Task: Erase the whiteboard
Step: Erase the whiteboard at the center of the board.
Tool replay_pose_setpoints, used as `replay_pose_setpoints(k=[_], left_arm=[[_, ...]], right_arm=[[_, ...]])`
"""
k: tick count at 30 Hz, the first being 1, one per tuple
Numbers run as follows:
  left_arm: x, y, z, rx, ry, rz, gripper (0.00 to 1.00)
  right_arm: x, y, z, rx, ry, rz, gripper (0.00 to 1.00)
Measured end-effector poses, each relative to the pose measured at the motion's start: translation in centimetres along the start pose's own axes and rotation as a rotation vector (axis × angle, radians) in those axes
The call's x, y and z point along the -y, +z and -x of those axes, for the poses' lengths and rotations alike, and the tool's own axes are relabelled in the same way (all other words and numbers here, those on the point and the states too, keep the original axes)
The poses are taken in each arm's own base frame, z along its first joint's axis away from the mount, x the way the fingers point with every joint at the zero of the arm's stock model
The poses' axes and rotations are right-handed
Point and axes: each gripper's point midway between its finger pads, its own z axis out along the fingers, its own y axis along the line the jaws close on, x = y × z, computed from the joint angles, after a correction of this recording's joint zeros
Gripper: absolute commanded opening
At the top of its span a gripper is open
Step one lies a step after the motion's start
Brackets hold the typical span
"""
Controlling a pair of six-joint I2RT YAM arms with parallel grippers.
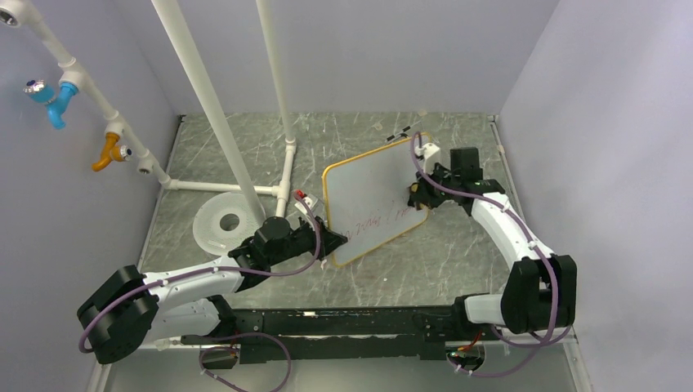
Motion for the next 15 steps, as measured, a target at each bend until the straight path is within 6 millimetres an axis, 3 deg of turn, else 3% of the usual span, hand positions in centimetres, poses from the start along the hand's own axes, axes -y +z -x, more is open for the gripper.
replay_pose_setpoints(k=[6,11,15], left_arm=[[-0.5,0.0,0.3,0.012,-0.001,0.021,0.00],[-0.6,0.1,0.2,0.008,-0.002,0.022,0.00],[-0.6,0.2,0.2,0.010,-0.020,0.028,0.00]], right_arm=[[-7.0,0.2,0.6,0.017,-0.117,0.261,0.00],[-10.6,-0.9,3.0,0.073,-0.218,0.361,0.00],[-15.3,-1.3,5.1,0.110,-0.366,0.451,0.00]])
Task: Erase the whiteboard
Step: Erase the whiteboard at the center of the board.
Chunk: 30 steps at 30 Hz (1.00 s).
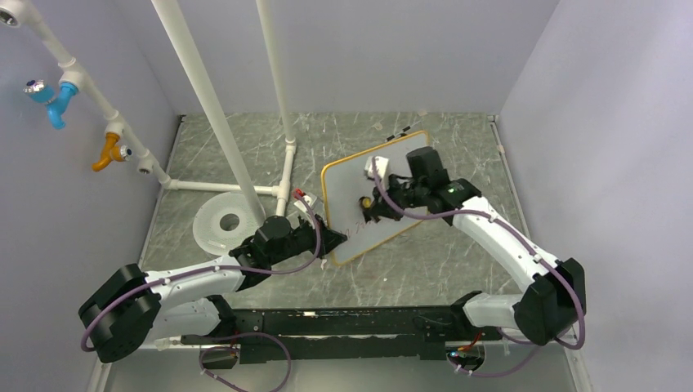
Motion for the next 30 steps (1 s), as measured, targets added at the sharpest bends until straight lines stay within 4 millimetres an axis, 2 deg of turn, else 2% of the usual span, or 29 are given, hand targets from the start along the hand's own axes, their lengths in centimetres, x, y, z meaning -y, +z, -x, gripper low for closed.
replay_pose_setpoints(k=[2,4,7,9,10,15,18,20,23,25,27,30], left_arm=[[-0.1,0.1,0.0,0.000,-0.008,0.005,0.00],[0.0,0.1,0.1,0.001,-0.015,0.007,0.00],[-0.1,0.1,0.0,-0.001,-0.022,0.011,0.00],[-0.2,0.2,0.0,-0.002,-0.024,0.016,0.00],[-0.2,0.3,0.0,-0.002,-0.025,0.017,0.00],[0.0,0.4,0.2,0.000,-0.027,0.011,0.00],[0.1,0.4,0.2,-0.004,-0.029,0.004,0.00],[0.1,0.4,0.2,-0.004,-0.045,0.006,0.00],[0.1,0.4,0.2,-0.003,-0.057,0.008,0.00],[0.0,0.4,0.2,0.001,-0.065,0.015,0.00],[-0.3,0.5,0.4,0.007,-0.074,0.029,0.00],[-0.5,0.6,0.4,0.009,-0.076,0.038,0.00]], right_arm=[[-2.2,1.1,0.3,-0.008,-0.051,0.061,0.00],[-3.9,2.0,-0.5,-0.027,-0.077,0.108,0.00],[-4.1,2.4,-2.4,-0.071,-0.056,0.099,0.00],[-2.9,1.9,-3.1,-0.079,-0.007,0.043,0.00],[-1.5,1.3,-3.3,-0.074,0.037,-0.008,0.00],[7.8,-3.2,-4.3,-0.028,0.192,-0.367,0.00],[10.2,-4.2,-5.0,-0.040,0.241,-0.458,0.00],[10.4,-3.9,-5.0,-0.047,0.246,-0.455,0.00],[9.8,-3.1,-4.7,-0.058,0.214,-0.435,0.00],[8.2,-2.0,-3.8,-0.064,0.153,-0.384,0.00],[5.7,-0.5,-2.7,-0.070,0.079,-0.300,0.00],[0.4,1.6,-0.3,-0.063,-0.041,-0.110,0.00]])
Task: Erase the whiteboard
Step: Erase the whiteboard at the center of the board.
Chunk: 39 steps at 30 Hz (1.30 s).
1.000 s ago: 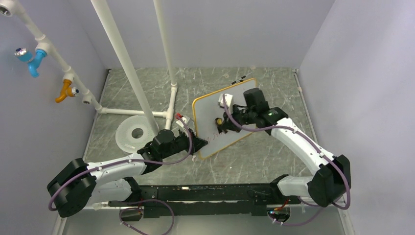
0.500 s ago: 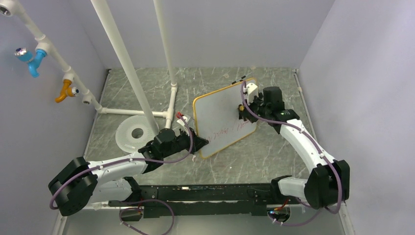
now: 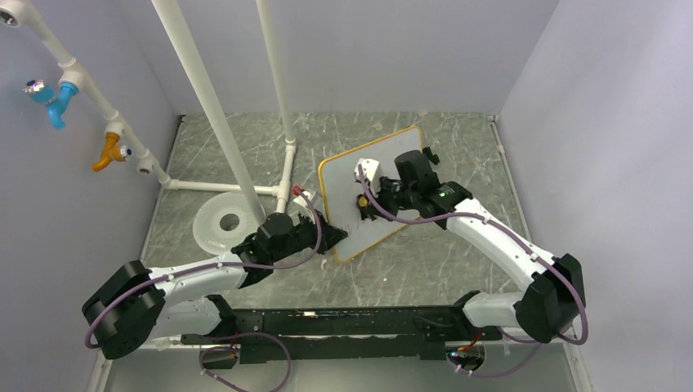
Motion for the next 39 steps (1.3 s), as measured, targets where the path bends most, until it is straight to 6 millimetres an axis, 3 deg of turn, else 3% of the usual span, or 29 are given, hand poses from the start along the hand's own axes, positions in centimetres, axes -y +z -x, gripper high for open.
replay_pose_setpoints(k=[2,5,8,10,13,16,18,21,24,26,28,29,31,33,36,39], left_arm=[[0.0,0.2,0.1,0.001,0.003,-0.001,0.00],[0.0,0.2,0.1,0.001,0.003,-0.002,0.00],[0.1,0.2,0.1,0.000,0.002,-0.004,0.00],[0.1,0.3,0.2,0.001,0.004,-0.006,0.00],[0.3,0.2,0.1,-0.004,0.014,-0.015,0.00],[0.4,0.2,0.0,-0.006,0.013,-0.020,0.00],[0.4,0.2,0.0,-0.008,0.006,-0.020,0.00],[0.4,0.1,0.1,-0.007,-0.007,-0.017,0.00],[0.2,0.2,0.2,0.000,-0.015,-0.004,0.00],[0.1,0.2,0.2,0.000,-0.004,-0.003,0.00],[0.2,0.1,0.1,-0.006,0.010,-0.012,0.00],[0.4,0.1,0.0,-0.011,0.012,-0.019,0.00],[0.5,0.1,-0.1,-0.016,0.014,-0.026,0.00],[0.6,0.1,-0.1,-0.018,0.021,-0.032,0.00],[0.8,0.0,-0.2,-0.023,0.022,-0.041,0.00],[0.9,-0.1,-0.2,-0.024,0.022,-0.045,0.00]], right_arm=[[-1.6,0.3,1.4,0.022,-0.037,0.059,0.00],[-0.8,0.0,2.3,0.041,-0.010,0.049,0.00],[3.7,-1.3,2.2,0.069,0.114,-0.054,0.00],[8.8,-2.9,2.0,0.095,0.194,-0.185,0.00],[14.9,-4.9,0.7,0.109,0.264,-0.346,0.00],[16.6,-5.2,-1.0,0.086,0.301,-0.385,0.00],[16.3,-4.8,-1.6,0.074,0.295,-0.367,0.00],[14.0,-3.6,-1.8,0.057,0.238,-0.305,0.00],[8.2,-1.7,-0.3,0.055,0.120,-0.159,0.00],[3.3,-1.1,1.9,0.089,0.032,-0.013,0.00],[0.8,-1.0,3.5,0.118,-0.014,0.067,0.00],[0.7,-1.2,3.9,0.125,-0.020,0.072,0.00],[2.6,-2.1,4.3,0.145,0.013,0.027,0.00],[5.9,-3.3,3.8,0.157,0.077,-0.065,0.00],[12.3,-5.4,1.4,0.138,0.193,-0.258,0.00],[15.6,-6.2,-1.2,0.093,0.273,-0.372,0.00]])
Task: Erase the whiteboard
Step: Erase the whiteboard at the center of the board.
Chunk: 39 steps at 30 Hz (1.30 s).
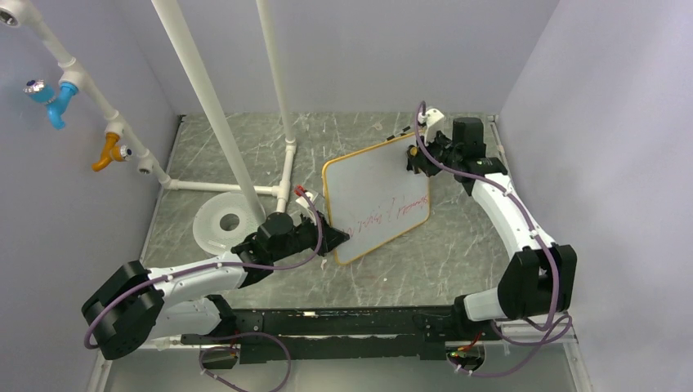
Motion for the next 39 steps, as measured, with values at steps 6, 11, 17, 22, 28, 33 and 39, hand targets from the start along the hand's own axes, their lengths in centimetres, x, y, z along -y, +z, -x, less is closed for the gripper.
replay_pose_setpoints(k=[6,11,17,22,28,33,39], left_arm=[[0.1,-0.1,0.0,0.000,-0.011,0.000,0.00],[0.0,-0.2,0.1,0.002,-0.030,0.012,0.00],[0.2,-0.2,-0.2,-0.010,-0.001,-0.005,0.00],[0.2,-0.2,-0.2,-0.012,-0.002,-0.005,0.00],[0.2,-0.1,-0.2,-0.010,-0.004,-0.006,0.00],[0.2,-0.1,-0.3,-0.013,0.005,-0.011,0.00],[0.2,-0.1,-0.3,-0.014,-0.023,-0.005,0.00]], right_arm=[[0.0,0.5,-0.8,-0.019,-0.010,0.014,0.00],[-7.1,0.4,-1.5,-0.028,-0.134,0.235,0.00],[-13.7,-1.6,-0.6,0.024,-0.216,0.467,0.00],[-12.5,-1.5,-0.9,0.023,-0.183,0.426,0.00],[-7.2,-1.2,-0.9,0.014,-0.077,0.208,0.00],[-4.7,-1.2,-1.2,0.009,-0.053,0.116,0.00],[-11.6,-0.9,-1.3,0.005,-0.183,0.349,0.00]])
